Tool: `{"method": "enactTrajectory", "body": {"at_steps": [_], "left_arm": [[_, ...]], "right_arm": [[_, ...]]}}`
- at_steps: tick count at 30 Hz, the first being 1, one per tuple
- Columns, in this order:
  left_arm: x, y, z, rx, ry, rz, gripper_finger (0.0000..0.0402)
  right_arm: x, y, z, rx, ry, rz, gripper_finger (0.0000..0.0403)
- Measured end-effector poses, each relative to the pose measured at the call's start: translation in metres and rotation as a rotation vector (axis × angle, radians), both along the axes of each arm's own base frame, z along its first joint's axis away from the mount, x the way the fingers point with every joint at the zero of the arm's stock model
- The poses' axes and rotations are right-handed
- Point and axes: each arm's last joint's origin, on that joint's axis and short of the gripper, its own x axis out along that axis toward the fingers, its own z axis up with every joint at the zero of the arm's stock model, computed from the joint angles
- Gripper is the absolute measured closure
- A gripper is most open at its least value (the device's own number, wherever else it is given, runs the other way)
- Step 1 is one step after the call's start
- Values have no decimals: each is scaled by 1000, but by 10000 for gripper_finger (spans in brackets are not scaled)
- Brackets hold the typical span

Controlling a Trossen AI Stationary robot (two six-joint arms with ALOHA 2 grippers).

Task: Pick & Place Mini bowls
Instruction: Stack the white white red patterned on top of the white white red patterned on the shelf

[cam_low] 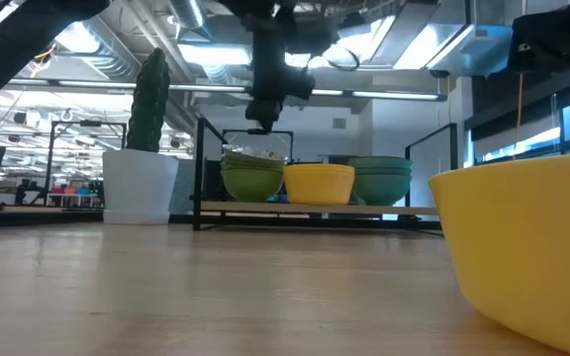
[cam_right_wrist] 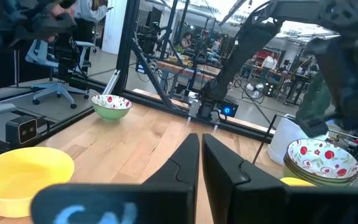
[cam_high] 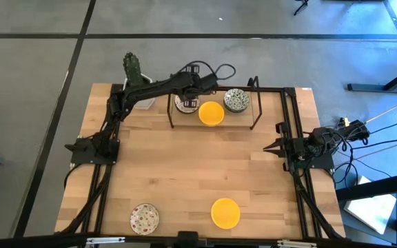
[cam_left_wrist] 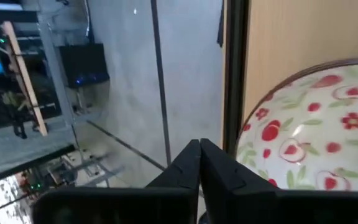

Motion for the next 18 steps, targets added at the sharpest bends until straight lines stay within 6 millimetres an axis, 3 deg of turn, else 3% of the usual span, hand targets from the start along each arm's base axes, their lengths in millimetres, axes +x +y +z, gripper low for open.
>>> {"method": "enactTrajectory", "body": {"at_steps": [10, 18], "left_arm": [[-16, 33, -27, -68, -26, 113, 400], [-22, 44, -40, -112, -52, 143, 400]], "right_arm": [[0, 0, 0, -1, 0, 0, 381], [0, 0, 0, -9, -2, 0, 381]]}}
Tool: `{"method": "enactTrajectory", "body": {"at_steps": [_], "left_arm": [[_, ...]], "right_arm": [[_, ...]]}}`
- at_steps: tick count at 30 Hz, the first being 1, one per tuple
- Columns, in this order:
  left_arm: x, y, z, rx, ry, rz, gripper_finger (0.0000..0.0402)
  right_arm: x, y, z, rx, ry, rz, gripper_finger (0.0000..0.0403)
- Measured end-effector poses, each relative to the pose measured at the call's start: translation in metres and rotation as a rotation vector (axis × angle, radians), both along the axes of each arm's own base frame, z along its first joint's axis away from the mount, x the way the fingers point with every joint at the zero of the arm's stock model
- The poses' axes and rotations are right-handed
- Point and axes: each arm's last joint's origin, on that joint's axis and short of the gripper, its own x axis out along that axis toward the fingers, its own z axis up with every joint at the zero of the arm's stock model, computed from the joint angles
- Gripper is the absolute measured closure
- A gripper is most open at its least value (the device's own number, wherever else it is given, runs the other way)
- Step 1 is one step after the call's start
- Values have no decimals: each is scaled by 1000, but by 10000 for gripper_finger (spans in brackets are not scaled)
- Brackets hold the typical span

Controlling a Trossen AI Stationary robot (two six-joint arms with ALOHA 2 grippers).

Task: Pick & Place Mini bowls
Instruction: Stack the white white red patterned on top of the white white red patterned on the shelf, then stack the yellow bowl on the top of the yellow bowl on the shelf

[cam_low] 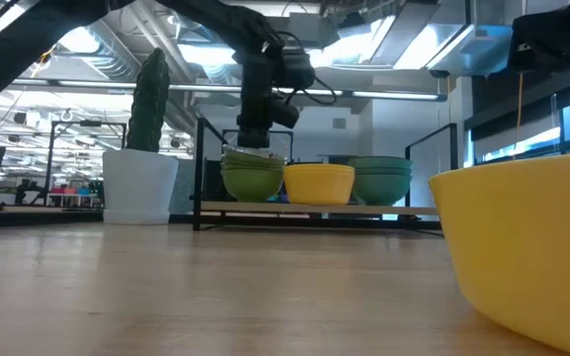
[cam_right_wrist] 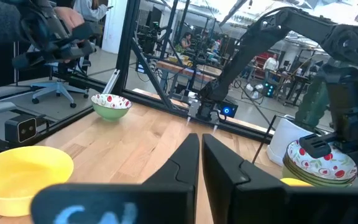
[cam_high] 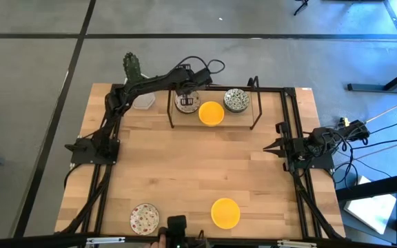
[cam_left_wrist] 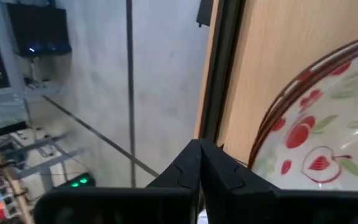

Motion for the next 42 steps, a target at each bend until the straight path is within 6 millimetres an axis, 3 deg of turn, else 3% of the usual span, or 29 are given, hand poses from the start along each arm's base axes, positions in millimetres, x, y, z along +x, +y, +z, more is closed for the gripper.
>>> {"method": "enactTrajectory", "body": {"at_steps": [7, 18, 25, 29, 33, 38, 42], "left_arm": [[-4, 6, -13, -37, -30, 24, 400], [0, 4, -10, 20, -41, 14, 400], [1, -1, 3, -10, -127, -10, 400], [2, -11, 21, -62, -236, -66, 399], [8, -50, 52, -138, -353, -246, 400], [3, -127, 93, -179, -430, -524, 400], [-24, -190, 92, -215, -384, -673, 400]], "right_arm": [[0, 0, 0, 6, 1, 0, 381], [0, 0, 0, -3, 0, 0, 381], [0, 0, 0, -5, 0, 0, 381], [0, 0, 0, 3, 5, -1, 381], [0, 0, -1, 2, 9, -1, 381], [0, 0, -1, 5, 16, 0, 381], [0, 0, -2, 6, 17, 0, 381]]}}
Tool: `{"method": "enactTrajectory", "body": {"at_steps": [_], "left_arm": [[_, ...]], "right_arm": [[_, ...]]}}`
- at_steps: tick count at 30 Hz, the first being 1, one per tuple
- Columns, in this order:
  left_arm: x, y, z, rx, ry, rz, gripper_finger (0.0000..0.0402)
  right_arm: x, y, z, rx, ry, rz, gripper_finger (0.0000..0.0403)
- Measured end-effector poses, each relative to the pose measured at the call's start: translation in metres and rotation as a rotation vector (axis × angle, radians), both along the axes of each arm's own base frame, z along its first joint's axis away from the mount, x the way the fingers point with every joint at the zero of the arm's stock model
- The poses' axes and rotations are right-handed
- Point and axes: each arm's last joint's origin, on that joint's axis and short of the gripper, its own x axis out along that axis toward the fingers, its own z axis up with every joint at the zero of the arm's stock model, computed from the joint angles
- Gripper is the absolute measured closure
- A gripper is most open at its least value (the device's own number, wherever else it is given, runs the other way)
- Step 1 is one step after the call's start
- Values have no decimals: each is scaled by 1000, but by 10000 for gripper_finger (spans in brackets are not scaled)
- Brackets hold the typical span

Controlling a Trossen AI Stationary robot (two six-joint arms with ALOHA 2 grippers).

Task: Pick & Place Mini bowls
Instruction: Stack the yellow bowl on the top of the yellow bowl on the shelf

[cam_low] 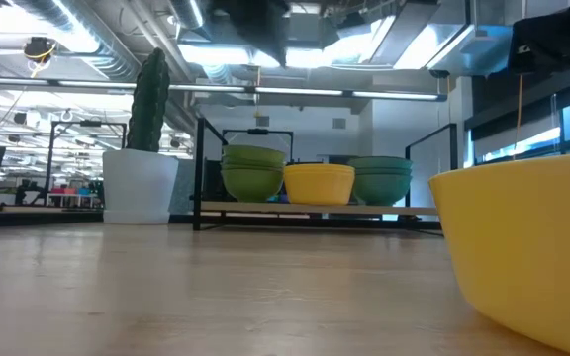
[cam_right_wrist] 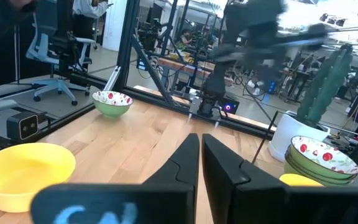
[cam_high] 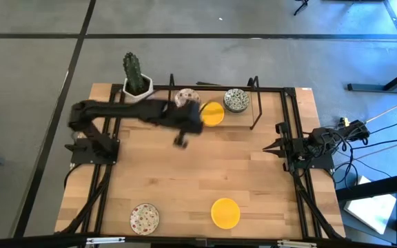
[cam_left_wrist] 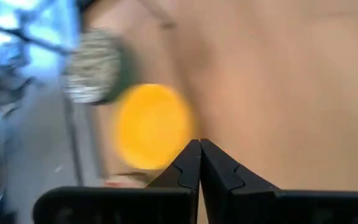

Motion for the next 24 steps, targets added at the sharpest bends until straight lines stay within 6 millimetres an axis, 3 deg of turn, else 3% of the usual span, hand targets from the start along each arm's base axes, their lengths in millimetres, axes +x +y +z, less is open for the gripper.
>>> {"method": "enactTrajectory", "body": {"at_steps": [2, 5, 8, 12, 15, 17, 24], "left_arm": [[-25, -23, -7, -64, 6, -42, 399], [-64, -41, -26, -165, -86, -97, 400], [-98, -44, -55, -242, -265, -173, 400], [-132, -34, -75, -293, -682, -248, 400], [-148, -26, -89, -317, -976, -201, 400], [-155, -19, -96, -327, -1069, -111, 399], [-161, -16, -111, -261, -1040, -179, 400]], "right_arm": [[0, 0, 0, 0, 0, 0, 381], [0, 0, 0, 1, 0, 0, 381], [0, 0, 1, 1, -8, -1, 381], [0, 0, 4, -8, -39, -2, 381], [0, 0, 3, -17, -37, -10, 381], [0, 0, 2, -31, -28, -13, 381], [1, -2, -1, -51, -23, -85, 381]]}}
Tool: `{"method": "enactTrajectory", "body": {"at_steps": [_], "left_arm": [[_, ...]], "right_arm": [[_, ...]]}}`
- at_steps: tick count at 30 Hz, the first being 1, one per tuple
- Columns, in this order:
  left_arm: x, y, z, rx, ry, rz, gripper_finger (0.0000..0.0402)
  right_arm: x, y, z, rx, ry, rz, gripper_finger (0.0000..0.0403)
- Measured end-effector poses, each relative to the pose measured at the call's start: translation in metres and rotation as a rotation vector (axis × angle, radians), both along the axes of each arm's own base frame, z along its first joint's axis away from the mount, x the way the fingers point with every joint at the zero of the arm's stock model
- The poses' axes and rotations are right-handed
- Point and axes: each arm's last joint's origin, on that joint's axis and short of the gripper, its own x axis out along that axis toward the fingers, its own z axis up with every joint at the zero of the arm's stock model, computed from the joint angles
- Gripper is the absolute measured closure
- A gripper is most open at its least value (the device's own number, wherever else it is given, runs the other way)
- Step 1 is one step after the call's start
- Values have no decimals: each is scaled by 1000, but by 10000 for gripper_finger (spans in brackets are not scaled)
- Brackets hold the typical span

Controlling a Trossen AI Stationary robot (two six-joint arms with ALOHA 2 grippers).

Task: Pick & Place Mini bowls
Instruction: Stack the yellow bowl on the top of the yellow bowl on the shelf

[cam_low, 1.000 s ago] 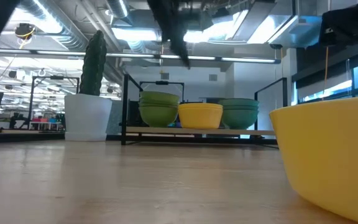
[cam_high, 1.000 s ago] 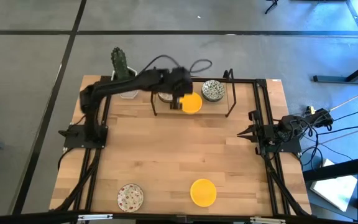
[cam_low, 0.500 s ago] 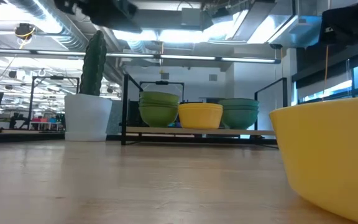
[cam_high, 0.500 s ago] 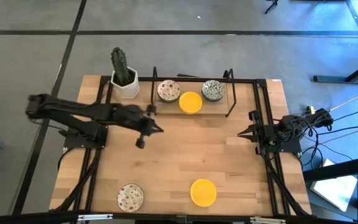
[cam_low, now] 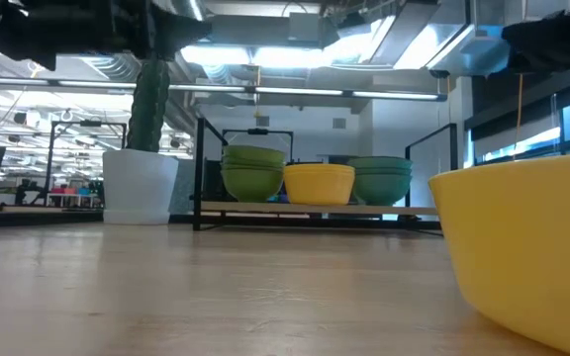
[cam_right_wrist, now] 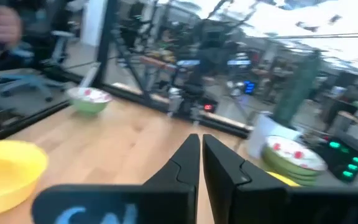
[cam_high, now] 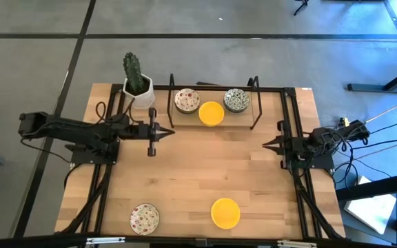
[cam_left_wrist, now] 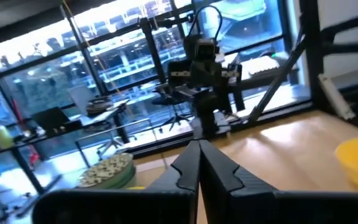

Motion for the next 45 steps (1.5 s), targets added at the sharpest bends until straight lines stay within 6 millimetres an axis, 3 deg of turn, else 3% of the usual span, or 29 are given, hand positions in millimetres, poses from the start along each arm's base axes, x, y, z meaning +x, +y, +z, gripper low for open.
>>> {"method": "enactTrajectory", "body": {"at_steps": [7, 14, 21, 25, 33, 37, 41, 45], "left_arm": [[-10, 16, -7, 36, 22, 49, 400], [-57, 14, 3, -84, 34, 77, 400], [-74, 2, -27, -47, -173, -96, 400], [-77, 5, -32, -40, -257, -17, 400], [-69, 7, -43, -63, -154, 20, 399], [-68, 10, -43, -81, -156, 123, 400], [-69, 13, -41, -135, -192, 214, 397], [-68, 12, -41, -122, -190, 197, 394]], "right_arm": [[0, -3, 1, 29, -5, -96, 381], [0, -3, 0, 33, -1, -90, 381], [0, -2, 0, 26, -2, -68, 381], [0, -2, 2, 54, -15, -67, 388], [0, -3, 0, 70, 2, -105, 399], [0, -4, 1, 71, -6, -120, 397], [1, -3, 11, 120, -66, -126, 400], [10, 1, 24, 142, 14, -98, 400]]}}
